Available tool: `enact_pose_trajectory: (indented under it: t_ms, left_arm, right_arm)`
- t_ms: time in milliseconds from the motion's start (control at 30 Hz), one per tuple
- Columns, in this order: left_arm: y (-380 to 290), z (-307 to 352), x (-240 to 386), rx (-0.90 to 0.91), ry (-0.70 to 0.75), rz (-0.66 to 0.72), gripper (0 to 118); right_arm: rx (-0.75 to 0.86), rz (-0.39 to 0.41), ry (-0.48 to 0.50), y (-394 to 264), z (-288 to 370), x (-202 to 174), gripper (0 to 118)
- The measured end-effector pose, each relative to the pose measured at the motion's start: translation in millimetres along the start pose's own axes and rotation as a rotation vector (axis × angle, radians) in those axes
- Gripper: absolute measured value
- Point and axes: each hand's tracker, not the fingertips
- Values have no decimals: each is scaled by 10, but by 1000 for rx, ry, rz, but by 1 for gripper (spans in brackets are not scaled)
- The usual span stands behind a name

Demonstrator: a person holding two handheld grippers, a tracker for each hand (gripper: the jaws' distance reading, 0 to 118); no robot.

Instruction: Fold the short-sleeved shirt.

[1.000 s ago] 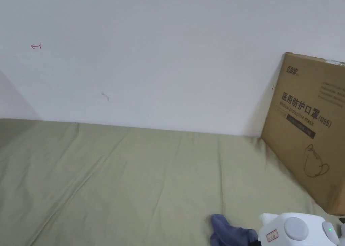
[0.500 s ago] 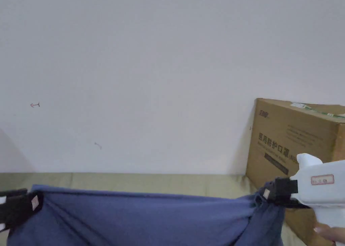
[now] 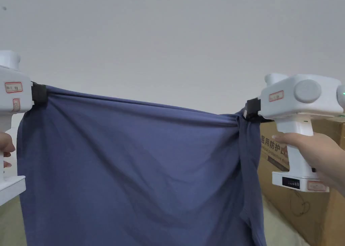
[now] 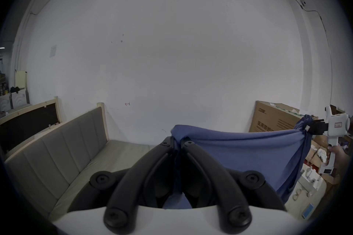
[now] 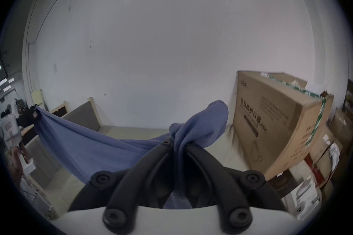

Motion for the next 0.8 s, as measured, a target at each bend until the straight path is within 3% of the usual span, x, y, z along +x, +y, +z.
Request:
enact_pose_trajectory:
  t_ms: [167,333,400,500,600,800]
  left_arm:
    - [-673,-183,57,2,48,26,5]
    - [-1872,-234,-171,-237,42,95,5]
    - [-2401,-23,-320,-310,32,151,5]
    - [-2988,502,-515,-392,5,170,5]
    - [-3234,1211,-642,-412,-47,182,5]
    - [-3060,2469,-764,-299,-26,205,5]
  right_arm:
    - [-1,81,-79,-544,-392,-106,3]
    - [-254,105,-62,-1889,-744,-95,3]
    - [-344,97,-11,-2508,-658,-95,3]
    - [-440,77,73,-3245,-193,-109,3]
    - [-426,45,96,-3625,578,-123,3]
    - [-297,65,121,-3571,2099,-357,3]
